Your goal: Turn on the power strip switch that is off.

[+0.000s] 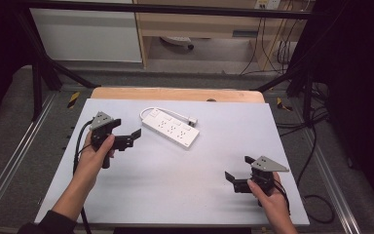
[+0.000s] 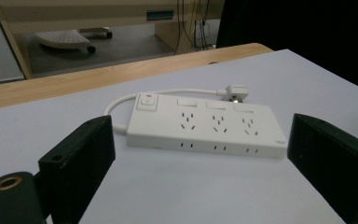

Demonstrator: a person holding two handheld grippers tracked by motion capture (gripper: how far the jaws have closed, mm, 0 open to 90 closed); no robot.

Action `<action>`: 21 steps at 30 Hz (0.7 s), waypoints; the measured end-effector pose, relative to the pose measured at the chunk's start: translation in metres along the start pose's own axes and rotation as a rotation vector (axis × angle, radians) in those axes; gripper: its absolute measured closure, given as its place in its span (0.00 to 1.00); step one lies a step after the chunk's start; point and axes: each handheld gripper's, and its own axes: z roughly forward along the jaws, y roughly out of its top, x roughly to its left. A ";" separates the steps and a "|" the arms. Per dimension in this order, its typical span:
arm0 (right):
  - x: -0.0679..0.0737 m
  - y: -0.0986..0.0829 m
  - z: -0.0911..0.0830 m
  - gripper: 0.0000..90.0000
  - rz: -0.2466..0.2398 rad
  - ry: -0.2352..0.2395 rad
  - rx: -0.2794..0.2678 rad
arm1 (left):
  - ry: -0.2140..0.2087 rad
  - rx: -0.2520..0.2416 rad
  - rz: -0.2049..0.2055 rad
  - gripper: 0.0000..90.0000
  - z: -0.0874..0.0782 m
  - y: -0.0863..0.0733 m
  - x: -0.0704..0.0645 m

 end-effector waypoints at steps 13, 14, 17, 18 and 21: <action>0.000 0.000 0.000 0.03 0.001 -0.005 -0.004 | 0.023 0.002 -0.042 0.09 -0.046 -0.042 -0.003; 0.000 0.000 0.000 0.03 0.000 -0.005 -0.004 | 0.025 0.000 -0.045 0.09 -0.050 -0.045 -0.004; 0.000 0.000 -0.001 0.03 0.000 -0.005 -0.005 | 0.026 0.004 -0.042 0.09 -0.059 -0.054 -0.006; 0.000 0.000 -0.001 0.03 0.000 -0.005 -0.004 | 0.031 0.004 -0.040 0.09 -0.061 -0.057 -0.007; -0.001 0.000 -0.001 0.03 -0.001 -0.008 -0.006 | 0.041 0.002 -0.053 0.10 -0.068 -0.065 -0.009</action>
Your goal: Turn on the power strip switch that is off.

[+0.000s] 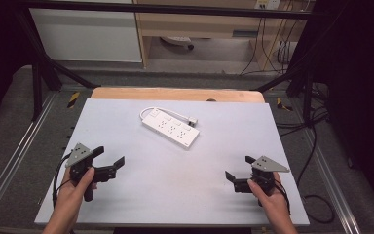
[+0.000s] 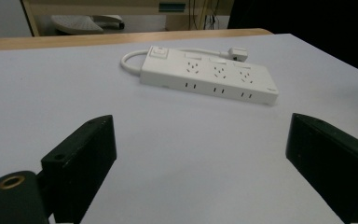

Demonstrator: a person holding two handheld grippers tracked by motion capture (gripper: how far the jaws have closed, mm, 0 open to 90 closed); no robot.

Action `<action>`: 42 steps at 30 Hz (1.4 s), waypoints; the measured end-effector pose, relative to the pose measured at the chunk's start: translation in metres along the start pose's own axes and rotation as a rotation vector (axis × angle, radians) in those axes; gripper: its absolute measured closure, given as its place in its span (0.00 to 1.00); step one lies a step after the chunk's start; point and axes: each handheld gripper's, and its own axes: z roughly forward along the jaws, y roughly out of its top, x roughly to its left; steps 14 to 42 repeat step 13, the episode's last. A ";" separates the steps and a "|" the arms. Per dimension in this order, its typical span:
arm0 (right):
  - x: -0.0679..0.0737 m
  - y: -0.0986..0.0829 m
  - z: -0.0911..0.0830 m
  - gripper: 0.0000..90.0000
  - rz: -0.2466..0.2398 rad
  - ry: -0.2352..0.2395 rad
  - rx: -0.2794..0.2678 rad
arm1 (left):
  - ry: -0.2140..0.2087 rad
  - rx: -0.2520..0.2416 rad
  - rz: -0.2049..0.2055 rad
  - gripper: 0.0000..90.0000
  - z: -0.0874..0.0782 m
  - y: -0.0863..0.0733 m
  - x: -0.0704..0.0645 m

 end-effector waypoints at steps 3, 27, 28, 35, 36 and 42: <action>-0.001 0.000 0.000 0.03 0.006 -0.007 0.001 | -0.008 0.012 0.007 0.10 -0.005 -0.008 -0.003; -0.006 -0.003 0.003 0.03 0.016 -0.054 0.025 | -0.054 0.086 0.031 0.09 -0.012 -0.038 -0.011; -0.006 -0.003 0.003 0.03 0.016 -0.054 0.025 | -0.054 0.086 0.031 0.09 -0.012 -0.038 -0.011; -0.006 -0.003 0.003 0.03 0.016 -0.054 0.025 | -0.054 0.086 0.031 0.09 -0.012 -0.038 -0.011; -0.006 -0.003 0.003 0.03 0.016 -0.054 0.025 | -0.054 0.086 0.031 0.09 -0.012 -0.038 -0.011; -0.006 -0.003 0.003 0.03 0.016 -0.054 0.025 | -0.054 0.086 0.031 0.09 -0.012 -0.038 -0.011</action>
